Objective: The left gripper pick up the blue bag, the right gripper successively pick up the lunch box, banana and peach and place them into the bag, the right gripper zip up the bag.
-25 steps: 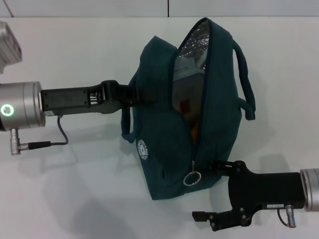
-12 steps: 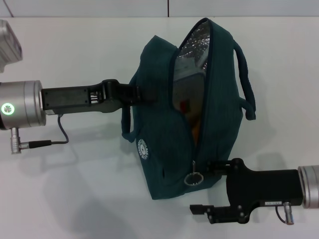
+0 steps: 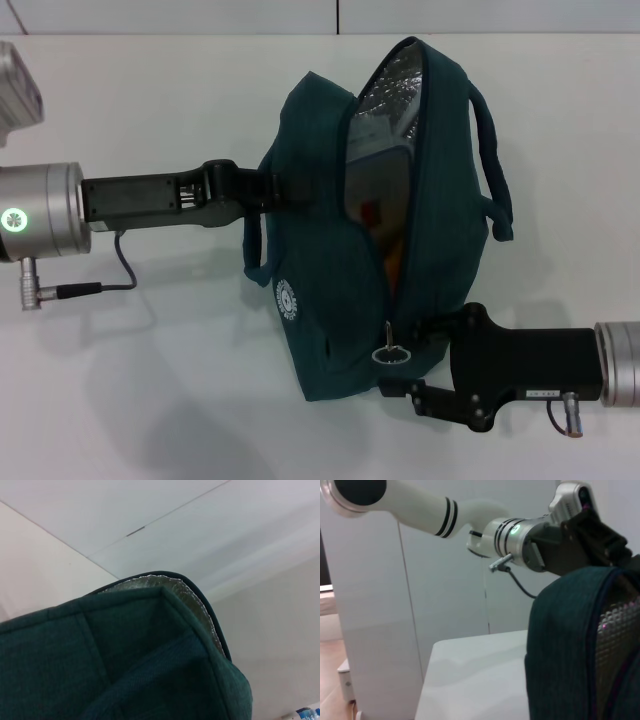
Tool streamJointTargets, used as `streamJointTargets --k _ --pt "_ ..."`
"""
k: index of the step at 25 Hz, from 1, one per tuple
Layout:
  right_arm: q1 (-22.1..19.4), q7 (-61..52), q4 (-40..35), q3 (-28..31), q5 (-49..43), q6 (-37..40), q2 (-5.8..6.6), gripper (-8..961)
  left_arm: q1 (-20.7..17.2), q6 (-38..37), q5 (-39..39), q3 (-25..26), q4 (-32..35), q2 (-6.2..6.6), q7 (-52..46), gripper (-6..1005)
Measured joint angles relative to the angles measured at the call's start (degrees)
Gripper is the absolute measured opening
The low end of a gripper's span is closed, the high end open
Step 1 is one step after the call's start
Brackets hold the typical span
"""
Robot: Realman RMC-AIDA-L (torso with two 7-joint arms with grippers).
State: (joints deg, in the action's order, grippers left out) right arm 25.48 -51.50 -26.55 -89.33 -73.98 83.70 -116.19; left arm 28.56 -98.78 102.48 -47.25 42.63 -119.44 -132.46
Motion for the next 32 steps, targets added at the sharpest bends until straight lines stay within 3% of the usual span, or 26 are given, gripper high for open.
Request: streamJointTargets --k 1,32 --pt "-0.1 0.0 0.0 0.1 0.2 0.0 0.0 382 -0.1 0.0 0.0 0.0 0.0 0.0 0.0 40" --pt "0.4 -0.1 1.4 -0.1 0.8 -0.9 0.01 254 0.2 -0.2 0.0 -0.1 0.0 0.0 0.0 39"
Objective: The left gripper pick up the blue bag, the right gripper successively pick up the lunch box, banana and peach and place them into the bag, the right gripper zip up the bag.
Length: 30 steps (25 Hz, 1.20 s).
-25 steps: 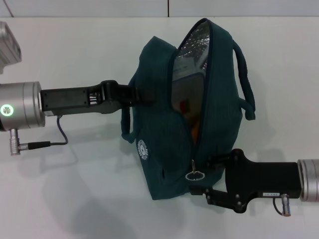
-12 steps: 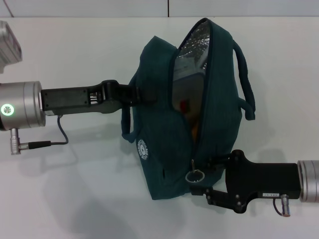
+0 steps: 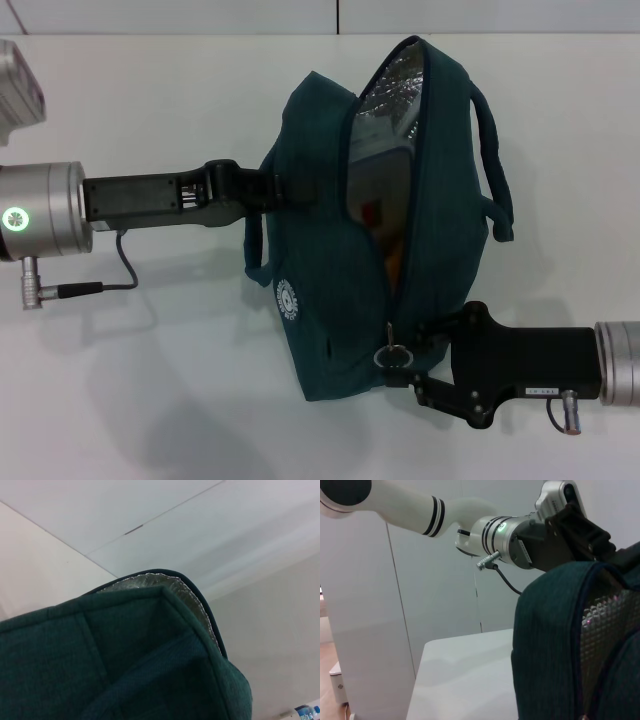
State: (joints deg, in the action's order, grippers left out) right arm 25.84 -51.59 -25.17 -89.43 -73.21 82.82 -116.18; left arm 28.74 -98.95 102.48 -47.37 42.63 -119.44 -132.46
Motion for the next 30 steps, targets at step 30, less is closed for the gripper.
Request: streamJointTargets --k 30 --pt "-0.8 0.2 -0.6 2.3 -0.1 2.7 0.78 9 -0.3 0.0 -0.1 0.3 0.0 0.04 0.0 40"
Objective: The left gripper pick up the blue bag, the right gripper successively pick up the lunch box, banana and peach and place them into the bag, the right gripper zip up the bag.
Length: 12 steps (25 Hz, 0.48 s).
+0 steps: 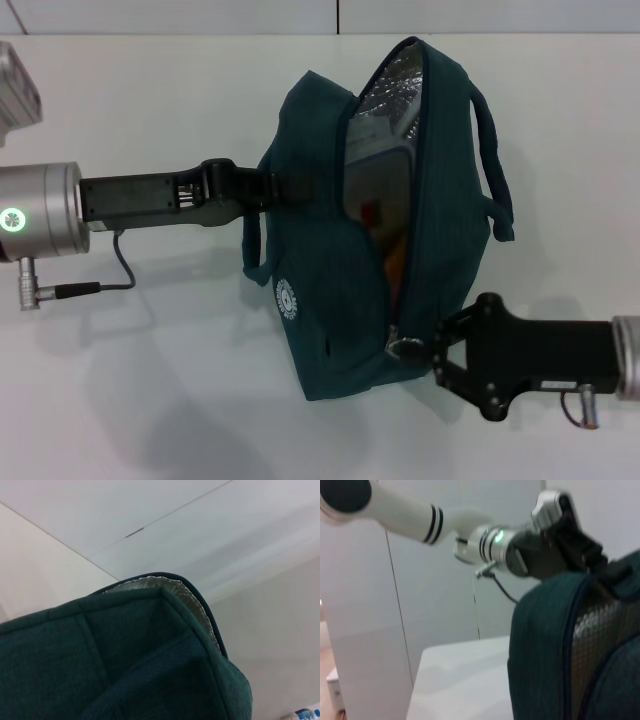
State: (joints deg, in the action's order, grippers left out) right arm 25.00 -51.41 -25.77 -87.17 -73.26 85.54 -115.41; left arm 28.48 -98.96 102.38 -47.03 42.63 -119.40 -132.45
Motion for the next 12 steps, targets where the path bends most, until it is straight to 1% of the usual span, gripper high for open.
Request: streamJointTargets --k 6,8,12 --pt "-1.5 1.0 -0.1 5.2 -0.4 5.2 0.5 9 0.2 0.0 0.0 -0.3 0.3 0.04 0.0 39" --pt "-1.5 1.2 -0.1 6.6 -0.3 6.5 0.38 8 0.3 0.0 0.0 -0.3 0.2 0.05 0.3 39" --pt "-1.1 1.3 -0.1 7.2 -0.4 7.1 0.1 8 0.4 -0.1 0.0 -0.2 0.1 0.03 2.6 39"
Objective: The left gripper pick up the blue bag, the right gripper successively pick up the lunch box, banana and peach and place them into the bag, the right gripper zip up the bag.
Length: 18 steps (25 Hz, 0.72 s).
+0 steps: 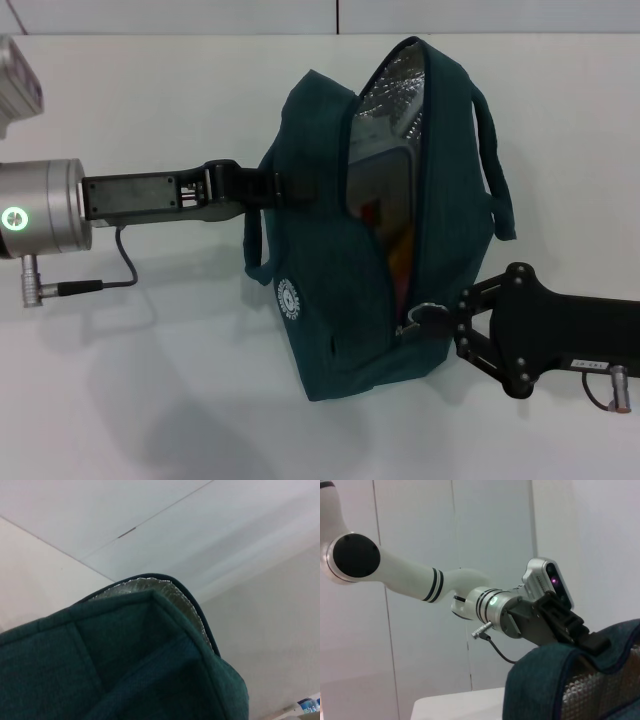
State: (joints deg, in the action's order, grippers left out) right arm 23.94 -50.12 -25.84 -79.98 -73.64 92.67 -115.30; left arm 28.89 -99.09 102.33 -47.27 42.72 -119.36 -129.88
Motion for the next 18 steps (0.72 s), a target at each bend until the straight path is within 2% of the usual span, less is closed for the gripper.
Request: streamJointTargets --k 10,16,18 --pt "0.9 0.1 0.0 0.0 0.0 -0.1 -0.1 9 -0.5 0.0 -2.8 0.5 -2.1 -0.02 8.5 74" --pt "1.5 0.2 -0.5 0.1 0.2 0.0 -0.1 9 -0.7 0.1 -3.5 2.8 -2.7 0.15 12.0 236" --pt "1.5 0.2 -1.2 0.2 0.3 0.1 -0.09 9 -0.8 -0.1 -3.9 3.3 -2.5 0.16 13.2 324"
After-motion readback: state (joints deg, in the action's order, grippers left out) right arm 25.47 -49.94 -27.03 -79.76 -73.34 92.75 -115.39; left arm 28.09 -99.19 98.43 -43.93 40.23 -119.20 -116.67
